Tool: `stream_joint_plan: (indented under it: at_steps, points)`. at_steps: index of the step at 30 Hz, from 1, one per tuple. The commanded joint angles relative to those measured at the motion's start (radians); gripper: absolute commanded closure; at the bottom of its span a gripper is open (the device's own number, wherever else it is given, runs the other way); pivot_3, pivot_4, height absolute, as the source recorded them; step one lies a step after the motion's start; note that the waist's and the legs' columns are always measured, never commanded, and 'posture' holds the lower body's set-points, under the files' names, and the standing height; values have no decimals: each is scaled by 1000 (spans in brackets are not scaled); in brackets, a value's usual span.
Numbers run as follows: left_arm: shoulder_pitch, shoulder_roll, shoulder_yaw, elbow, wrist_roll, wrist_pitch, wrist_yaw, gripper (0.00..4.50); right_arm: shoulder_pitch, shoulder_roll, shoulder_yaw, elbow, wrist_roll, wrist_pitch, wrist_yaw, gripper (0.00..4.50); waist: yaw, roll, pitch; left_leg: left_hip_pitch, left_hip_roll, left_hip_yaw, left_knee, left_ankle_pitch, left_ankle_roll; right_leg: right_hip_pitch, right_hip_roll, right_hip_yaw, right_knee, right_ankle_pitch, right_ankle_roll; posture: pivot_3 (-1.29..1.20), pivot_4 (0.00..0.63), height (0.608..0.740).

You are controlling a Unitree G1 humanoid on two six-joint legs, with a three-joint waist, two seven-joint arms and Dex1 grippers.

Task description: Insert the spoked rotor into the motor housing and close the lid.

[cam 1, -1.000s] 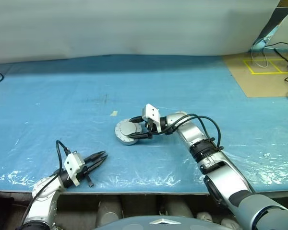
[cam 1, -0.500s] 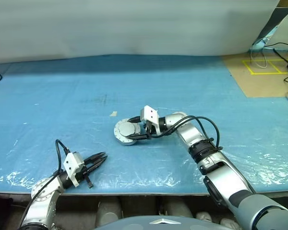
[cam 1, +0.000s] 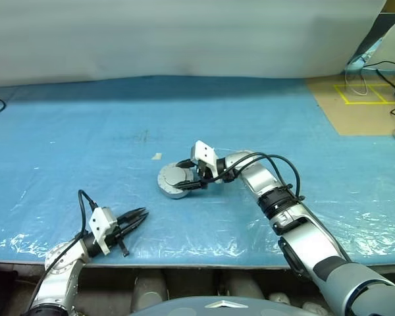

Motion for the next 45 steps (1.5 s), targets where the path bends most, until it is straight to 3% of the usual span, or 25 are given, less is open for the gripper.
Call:
stream_joint_plan:
  at_steps: [1, 10, 17, 18, 21, 29, 45]
  points:
    - [-4, 0, 4, -8, 8, -1, 2, 3857, 65, -67, 51, 95, -105, 60, -48, 1528, 2, 0, 0, 0, 0, 0, -1, 0, 0, 0, 0, 0, 0, 0, 0, 0, 150, 740]
    - [-41, -35, 9, -42, -1, 38, 50, 3857, 81, -53, 2, -20, -43, 118, -46, 1528, 10, -1, 0, -2, -1, -1, -4, 0, 0, -1, -2, 0, -3, 0, 1, 0, 150, 740]
    - [-120, -80, 14, -281, -98, 309, 196, 3857, 100, -67, 11, -56, -54, 116, -47, 1528, 5, -3, 0, -6, 0, 4, -5, 2, -3, -3, 0, 0, -3, -1, 0, 0, 150, 740]
    - [-127, -77, 10, -309, -100, 345, 210, 4029, 101, -68, 11, -52, -54, 113, -47, 1528, 4, -3, 0, -6, 0, 4, -5, 2, -3, -3, 0, 0, -3, -1, 0, 0, 150, 740]
    - [-154, -79, -10, -352, -77, 413, 246, 4481, 100, -68, 11, -36, -56, 99, -50, 1528, 1, -3, 0, -6, 0, 4, -5, 3, -3, -3, -1, 0, -3, -1, 0, 0, 150, 740]
    - [-232, -91, -53, -373, 4, 501, 329, 4481, 93, -61, 12, -2, -60, 70, -61, 1528, 1, -3, 0, -6, -1, 4, -5, 3, -2, -3, -1, 0, -3, -2, 1, 0, 150, 740]
    - [-214, -43, -116, -393, 135, 572, 353, 4481, 104, -54, 8, 7, -58, 57, -80, 1528, 1, -3, 1, -6, -1, 4, -5, 3, -2, -3, -1, 0, -4, -2, 1, 0, 150, 740]
